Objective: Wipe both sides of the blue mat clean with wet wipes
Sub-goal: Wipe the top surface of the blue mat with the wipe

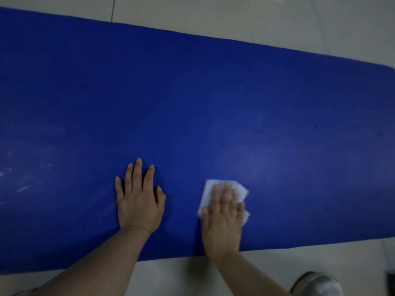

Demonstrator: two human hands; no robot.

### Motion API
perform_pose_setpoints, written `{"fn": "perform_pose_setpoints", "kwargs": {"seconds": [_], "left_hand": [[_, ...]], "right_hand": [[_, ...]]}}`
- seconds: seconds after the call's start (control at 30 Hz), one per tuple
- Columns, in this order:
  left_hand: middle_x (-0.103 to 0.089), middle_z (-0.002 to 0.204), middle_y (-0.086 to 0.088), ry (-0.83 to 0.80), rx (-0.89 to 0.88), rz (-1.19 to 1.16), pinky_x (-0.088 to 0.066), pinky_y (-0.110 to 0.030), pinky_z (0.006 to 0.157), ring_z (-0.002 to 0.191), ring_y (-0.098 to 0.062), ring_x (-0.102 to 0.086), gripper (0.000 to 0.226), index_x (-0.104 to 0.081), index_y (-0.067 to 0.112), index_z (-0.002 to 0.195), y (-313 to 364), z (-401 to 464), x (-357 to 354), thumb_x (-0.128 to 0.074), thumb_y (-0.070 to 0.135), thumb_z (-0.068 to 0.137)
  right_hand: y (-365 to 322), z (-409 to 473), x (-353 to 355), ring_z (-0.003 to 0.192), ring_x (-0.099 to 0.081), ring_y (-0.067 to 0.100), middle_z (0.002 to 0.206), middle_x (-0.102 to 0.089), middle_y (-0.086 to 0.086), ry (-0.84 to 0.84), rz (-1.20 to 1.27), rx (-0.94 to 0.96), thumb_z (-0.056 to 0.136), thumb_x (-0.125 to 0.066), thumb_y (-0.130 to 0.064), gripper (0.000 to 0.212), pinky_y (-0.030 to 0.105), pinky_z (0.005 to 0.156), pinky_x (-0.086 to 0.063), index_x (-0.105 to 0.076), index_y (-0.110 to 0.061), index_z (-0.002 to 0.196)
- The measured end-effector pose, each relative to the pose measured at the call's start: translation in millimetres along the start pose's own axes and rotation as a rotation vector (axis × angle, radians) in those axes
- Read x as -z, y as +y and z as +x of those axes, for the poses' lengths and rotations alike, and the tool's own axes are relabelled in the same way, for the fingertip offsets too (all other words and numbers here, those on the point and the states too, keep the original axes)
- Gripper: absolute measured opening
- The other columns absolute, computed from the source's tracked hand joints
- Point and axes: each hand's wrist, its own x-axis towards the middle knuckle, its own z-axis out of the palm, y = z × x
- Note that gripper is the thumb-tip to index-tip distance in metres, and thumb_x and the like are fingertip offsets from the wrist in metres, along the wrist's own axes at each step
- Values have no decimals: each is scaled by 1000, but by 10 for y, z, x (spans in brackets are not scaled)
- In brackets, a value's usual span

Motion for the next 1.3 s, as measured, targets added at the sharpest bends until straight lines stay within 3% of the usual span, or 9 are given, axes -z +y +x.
{"fn": "perform_pose_setpoints", "kwargs": {"seconds": [0.1,0.27,0.43,0.63,0.73,0.83,1.0,1.2,1.3], "left_hand": [[-34,152,-15,-8,-1,-5,-20,-57,112,140,-31,-25,61,-47,11,138,2,8,13,-28,39,88],[-33,152,-15,-14,-1,-3,-18,-57,113,141,-32,-25,62,-47,11,139,4,11,0,-28,39,88],[-32,153,-15,-3,1,-12,-19,-56,113,141,-31,-25,61,-47,11,138,-9,0,-8,-29,38,87],[-33,152,-15,13,-10,1,-17,-56,112,140,-32,-26,61,-47,10,138,-7,10,-19,-30,38,87],[-34,152,-16,17,-10,-5,-17,-56,112,140,-32,-26,60,-48,10,137,-11,-1,-20,-31,38,86],[-34,151,-15,16,-10,-12,-18,-55,112,139,-32,-27,60,-49,10,136,-4,4,-8,-31,37,86],[-35,151,-15,9,-11,-15,-21,-57,112,140,-32,-28,60,-48,10,137,-8,14,-5,-31,37,86],[-34,151,-16,10,-16,-13,-19,-57,112,139,-32,-28,60,-49,9,136,-18,11,-13,-31,37,86],[-35,151,-16,7,-19,-12,-21,-58,112,139,-33,-28,60,-48,10,136,-12,14,-9,-31,37,86]], "right_hand": [[-23,0,20,142,-22,24,156,-23,10,-25,-33,160,101,-9,-41,57,45,114,-11,-22,-15,149],[187,304,96,147,6,22,159,8,5,21,37,-152,91,2,-49,65,44,118,3,9,-18,149],[-237,323,86,141,-28,24,154,-29,8,-41,-51,301,101,-16,-40,56,48,114,-21,-33,-12,146],[273,784,287,147,4,23,160,6,7,-3,72,-220,99,-9,-41,61,48,118,0,0,-12,152],[-97,632,212,143,-24,28,156,-20,12,14,-14,38,99,-15,-39,59,52,113,-20,-26,-8,148],[-104,655,182,145,-12,20,159,-7,4,-14,-98,271,99,-4,-45,61,45,117,-5,-13,-14,151],[99,1007,343,146,12,20,159,14,3,-8,50,-198,101,-12,-39,59,48,117,7,7,-14,152],[-336,794,198,146,-2,20,159,-3,4,-19,-55,377,97,-10,-42,62,48,117,0,-11,-14,151],[30,1057,317,147,-2,20,160,2,5,39,-52,20,101,-15,-40,60,50,117,-3,-2,-13,153]]}}
